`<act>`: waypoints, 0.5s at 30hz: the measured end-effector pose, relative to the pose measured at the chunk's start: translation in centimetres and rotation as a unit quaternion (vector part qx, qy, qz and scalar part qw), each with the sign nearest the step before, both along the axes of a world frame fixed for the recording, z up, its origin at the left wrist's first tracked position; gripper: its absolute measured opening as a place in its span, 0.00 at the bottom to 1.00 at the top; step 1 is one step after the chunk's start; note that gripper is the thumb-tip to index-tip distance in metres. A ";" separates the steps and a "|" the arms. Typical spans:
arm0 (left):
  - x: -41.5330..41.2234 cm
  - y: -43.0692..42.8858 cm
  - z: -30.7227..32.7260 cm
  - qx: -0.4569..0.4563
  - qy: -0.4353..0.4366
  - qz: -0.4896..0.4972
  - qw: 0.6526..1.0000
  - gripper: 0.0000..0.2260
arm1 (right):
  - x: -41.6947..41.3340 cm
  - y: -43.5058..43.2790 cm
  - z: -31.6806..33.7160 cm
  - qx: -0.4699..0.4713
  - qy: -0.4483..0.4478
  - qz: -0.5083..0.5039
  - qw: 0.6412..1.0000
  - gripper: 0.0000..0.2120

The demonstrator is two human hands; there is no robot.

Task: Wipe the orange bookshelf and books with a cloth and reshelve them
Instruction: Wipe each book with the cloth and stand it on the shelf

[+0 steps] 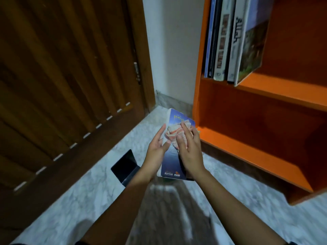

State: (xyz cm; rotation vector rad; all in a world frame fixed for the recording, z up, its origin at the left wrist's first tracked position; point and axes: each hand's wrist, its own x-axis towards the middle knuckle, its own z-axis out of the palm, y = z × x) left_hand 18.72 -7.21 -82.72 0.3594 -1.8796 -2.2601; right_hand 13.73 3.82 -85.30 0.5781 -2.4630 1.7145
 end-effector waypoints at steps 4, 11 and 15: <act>2.2 0.7 4.3 -0.049 0.046 -0.010 0.998 0.22 | 0.7 -0.7 5.8 0.011 0.068 0.024 0.997 0.20; 4.7 1.5 8.7 -0.009 0.102 0.023 0.994 0.18 | -0.2 -0.4 12.2 -0.050 0.064 -0.039 0.996 0.17; 5.6 2.4 9.6 0.004 0.133 0.019 0.991 0.19 | 0.3 1.4 12.4 -0.164 -0.090 -0.128 0.974 0.15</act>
